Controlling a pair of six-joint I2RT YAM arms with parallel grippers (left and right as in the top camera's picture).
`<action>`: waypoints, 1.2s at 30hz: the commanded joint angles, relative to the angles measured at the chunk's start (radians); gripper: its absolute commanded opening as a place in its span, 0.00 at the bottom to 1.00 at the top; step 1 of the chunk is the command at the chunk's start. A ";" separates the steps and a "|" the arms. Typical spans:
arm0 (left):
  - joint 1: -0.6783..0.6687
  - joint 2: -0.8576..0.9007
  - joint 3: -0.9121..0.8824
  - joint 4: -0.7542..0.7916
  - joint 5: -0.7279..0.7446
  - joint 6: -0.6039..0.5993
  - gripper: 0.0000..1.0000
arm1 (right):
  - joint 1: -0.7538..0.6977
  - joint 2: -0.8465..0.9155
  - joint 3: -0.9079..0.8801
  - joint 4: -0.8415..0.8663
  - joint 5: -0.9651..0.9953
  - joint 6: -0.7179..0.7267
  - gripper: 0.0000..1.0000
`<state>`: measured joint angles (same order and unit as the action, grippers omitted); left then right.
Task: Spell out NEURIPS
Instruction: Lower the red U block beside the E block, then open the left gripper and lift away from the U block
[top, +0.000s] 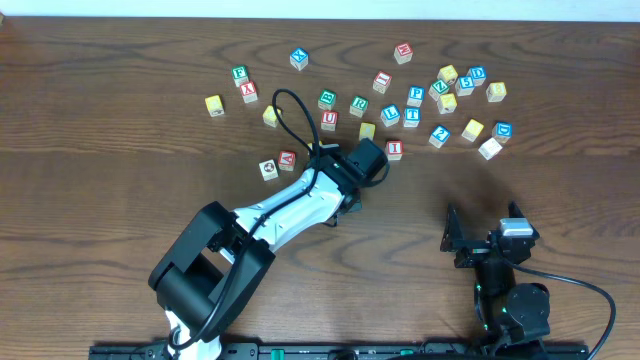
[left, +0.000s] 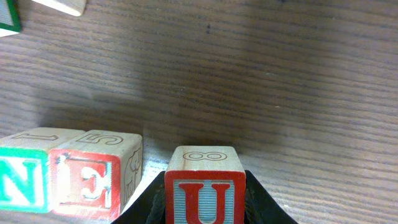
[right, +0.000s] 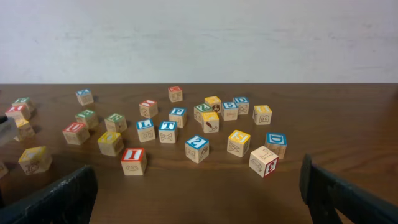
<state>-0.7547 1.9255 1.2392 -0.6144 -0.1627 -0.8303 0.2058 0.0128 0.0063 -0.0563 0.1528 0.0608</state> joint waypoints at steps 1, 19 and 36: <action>-0.001 0.016 -0.043 0.022 -0.002 0.017 0.08 | -0.007 -0.002 -0.001 -0.004 0.005 0.013 0.99; -0.001 0.016 -0.044 0.030 -0.003 0.017 0.40 | -0.007 -0.002 -0.001 -0.004 0.005 0.013 0.99; -0.001 -0.023 -0.004 0.024 -0.005 0.052 0.42 | -0.007 -0.002 -0.001 -0.004 0.005 0.013 0.99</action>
<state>-0.7547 1.9263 1.2095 -0.5816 -0.1623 -0.8062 0.2058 0.0128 0.0063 -0.0563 0.1528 0.0608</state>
